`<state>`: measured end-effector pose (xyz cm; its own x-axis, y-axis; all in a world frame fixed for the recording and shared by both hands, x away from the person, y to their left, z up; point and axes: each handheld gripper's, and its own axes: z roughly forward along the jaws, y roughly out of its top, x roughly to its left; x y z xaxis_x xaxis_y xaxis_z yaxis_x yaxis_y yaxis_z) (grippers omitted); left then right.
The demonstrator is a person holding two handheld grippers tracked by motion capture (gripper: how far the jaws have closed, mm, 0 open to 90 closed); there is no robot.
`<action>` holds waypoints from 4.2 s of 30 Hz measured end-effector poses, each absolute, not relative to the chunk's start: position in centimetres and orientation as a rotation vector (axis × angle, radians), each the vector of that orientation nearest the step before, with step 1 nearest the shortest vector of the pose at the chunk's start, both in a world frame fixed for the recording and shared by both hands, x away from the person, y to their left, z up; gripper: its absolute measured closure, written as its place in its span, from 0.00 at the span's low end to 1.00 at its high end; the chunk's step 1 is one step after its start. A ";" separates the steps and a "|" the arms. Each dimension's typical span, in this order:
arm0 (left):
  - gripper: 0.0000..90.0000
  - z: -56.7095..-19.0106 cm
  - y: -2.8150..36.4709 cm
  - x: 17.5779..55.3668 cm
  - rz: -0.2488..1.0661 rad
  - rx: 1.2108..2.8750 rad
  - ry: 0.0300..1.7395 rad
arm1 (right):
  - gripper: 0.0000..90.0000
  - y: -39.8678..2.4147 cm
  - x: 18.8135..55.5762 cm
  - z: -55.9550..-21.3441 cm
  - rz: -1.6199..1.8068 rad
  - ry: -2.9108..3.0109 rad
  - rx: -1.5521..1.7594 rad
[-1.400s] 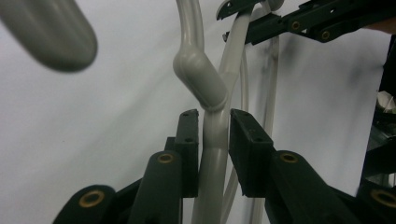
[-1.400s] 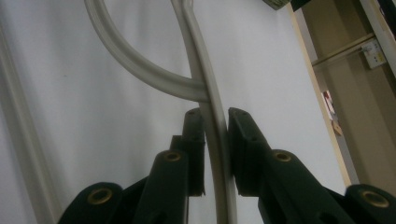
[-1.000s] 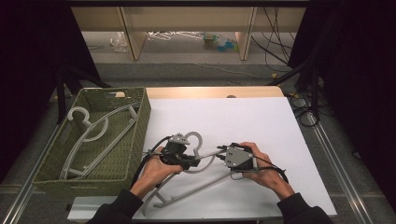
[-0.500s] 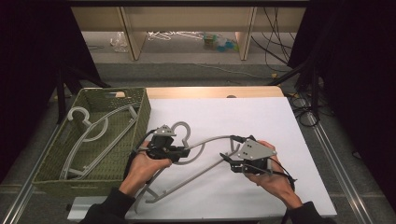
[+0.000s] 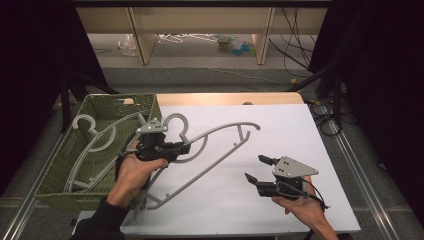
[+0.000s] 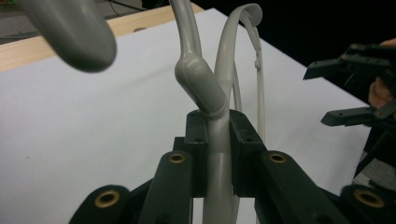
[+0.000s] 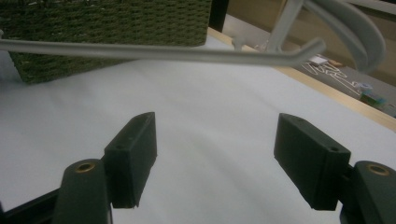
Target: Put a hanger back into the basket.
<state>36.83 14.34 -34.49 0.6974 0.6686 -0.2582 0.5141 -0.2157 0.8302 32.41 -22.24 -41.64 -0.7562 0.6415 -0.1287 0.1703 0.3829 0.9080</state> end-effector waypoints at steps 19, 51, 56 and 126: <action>0.89 -29.7 21.4 36.5 0.246 1.759 0.988 | 0.33 -22.5 32.0 -42.0 1.398 2.180 0.724; 0.89 -29.6 35.2 40.4 0.556 1.685 1.270 | 0.26 -22.3 32.1 -42.2 1.407 2.203 0.753; 0.89 -30.4 36.1 41.0 0.575 1.706 1.287 | 0.26 -22.2 32.1 -42.2 1.408 2.210 0.757; 0.83 -41.0 38.6 43.1 0.563 1.943 1.538 | 0.27 -22.0 32.1 -42.5 1.415 2.215 0.752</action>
<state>43.13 38.61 -40.98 0.2418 0.9698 -0.0330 0.7193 -0.1563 0.6769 32.12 -22.01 -42.48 -0.7729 0.6327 -0.0483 0.2220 0.3409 0.9135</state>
